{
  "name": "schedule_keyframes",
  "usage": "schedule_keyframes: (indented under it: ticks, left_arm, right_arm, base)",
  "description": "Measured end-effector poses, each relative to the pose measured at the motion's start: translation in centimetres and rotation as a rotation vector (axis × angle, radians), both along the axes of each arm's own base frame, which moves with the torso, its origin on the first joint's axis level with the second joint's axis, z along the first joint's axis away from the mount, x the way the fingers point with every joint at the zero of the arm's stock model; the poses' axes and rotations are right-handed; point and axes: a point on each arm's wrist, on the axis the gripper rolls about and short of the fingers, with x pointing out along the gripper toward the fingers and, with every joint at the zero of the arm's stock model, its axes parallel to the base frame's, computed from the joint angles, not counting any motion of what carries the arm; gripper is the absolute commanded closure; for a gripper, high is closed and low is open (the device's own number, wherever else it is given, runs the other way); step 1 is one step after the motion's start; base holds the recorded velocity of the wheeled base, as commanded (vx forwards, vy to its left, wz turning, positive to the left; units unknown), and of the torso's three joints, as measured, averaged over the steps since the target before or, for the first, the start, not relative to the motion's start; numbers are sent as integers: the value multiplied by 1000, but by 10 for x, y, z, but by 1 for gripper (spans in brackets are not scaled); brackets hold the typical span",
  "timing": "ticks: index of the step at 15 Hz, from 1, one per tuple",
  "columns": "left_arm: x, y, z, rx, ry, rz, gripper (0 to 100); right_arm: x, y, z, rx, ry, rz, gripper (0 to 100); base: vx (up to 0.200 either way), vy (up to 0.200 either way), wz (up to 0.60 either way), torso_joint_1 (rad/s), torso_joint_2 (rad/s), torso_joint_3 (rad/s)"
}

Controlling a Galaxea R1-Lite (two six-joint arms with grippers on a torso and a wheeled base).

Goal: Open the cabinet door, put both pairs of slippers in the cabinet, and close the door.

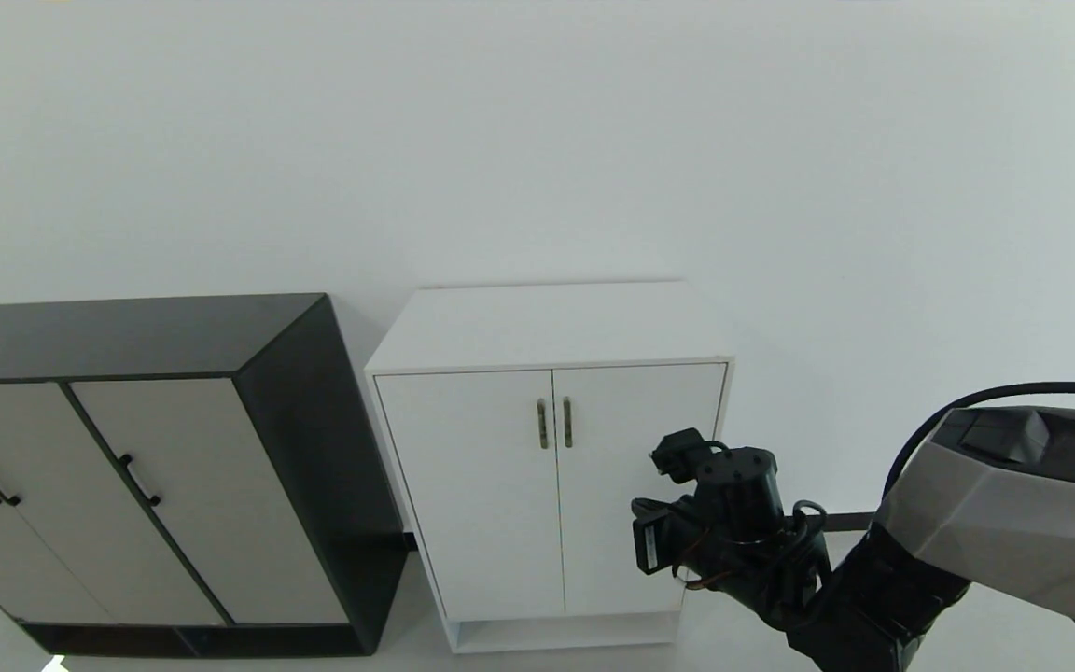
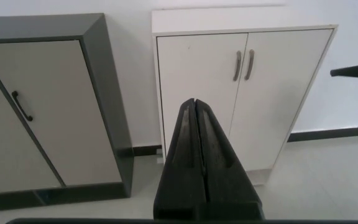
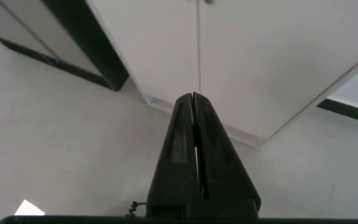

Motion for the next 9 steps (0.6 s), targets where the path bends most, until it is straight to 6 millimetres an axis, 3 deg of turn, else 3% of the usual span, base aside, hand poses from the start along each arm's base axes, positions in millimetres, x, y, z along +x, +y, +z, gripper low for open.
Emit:
schedule_keyframes:
  ticks: [9]
  left_arm:
    - [0,0,0,0,1,0,100]
  right_arm:
    - [0,1,-11,-11,14,2,100]
  base:
    - [200,0,0,2,3,3]
